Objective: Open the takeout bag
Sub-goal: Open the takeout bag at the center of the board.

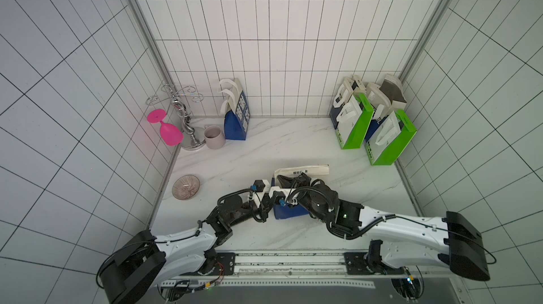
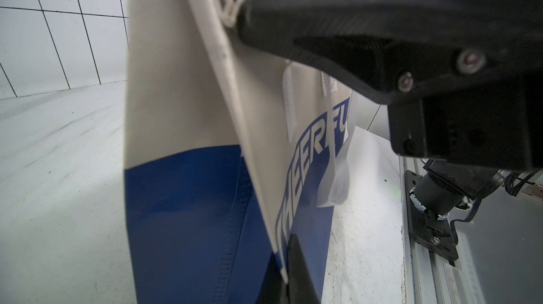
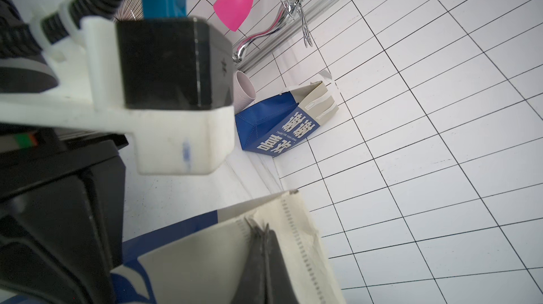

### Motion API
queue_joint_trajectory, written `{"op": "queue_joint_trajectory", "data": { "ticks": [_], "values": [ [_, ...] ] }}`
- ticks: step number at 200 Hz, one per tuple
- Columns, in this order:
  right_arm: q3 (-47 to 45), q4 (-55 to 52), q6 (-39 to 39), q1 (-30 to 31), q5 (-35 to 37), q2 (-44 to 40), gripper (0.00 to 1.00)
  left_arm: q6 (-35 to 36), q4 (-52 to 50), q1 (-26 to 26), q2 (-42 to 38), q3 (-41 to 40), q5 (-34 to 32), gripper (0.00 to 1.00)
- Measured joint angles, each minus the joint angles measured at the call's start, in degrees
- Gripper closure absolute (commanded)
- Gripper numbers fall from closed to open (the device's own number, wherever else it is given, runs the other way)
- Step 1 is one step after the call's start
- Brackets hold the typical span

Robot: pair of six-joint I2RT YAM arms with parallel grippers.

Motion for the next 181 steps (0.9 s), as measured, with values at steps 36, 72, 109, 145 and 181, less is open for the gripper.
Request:
{"op": "queue_joint_trajectory", "data": {
  "ticks": [36, 72, 109, 145, 181],
  "values": [
    [0.0, 0.0, 2.3, 0.2, 1.2, 0.0, 1.00, 0.0, -0.3, 0.0, -0.1, 0.1, -0.1, 1.00],
    [0.3, 0.0, 4.7, 0.4, 2.4, 0.0, 1.00, 0.0, -0.3, -0.1, -0.2, 0.1, -0.1, 1.00],
    [0.5, -0.2, 7.9, 0.4, 3.4, -0.3, 1.00, 0.0, -0.3, -0.1, -0.2, 0.2, -0.1, 1.00],
    [0.7, -0.7, 10.8, 0.4, 3.9, -0.6, 1.00, 0.0, -0.3, -0.2, -0.2, 0.2, -0.1, 1.00],
    [2.4, -3.5, 14.3, 0.3, 4.8, -0.7, 1.00, 0.0, -0.3, -0.2, -0.2, 0.3, -0.2, 1.00]
  ]
}}
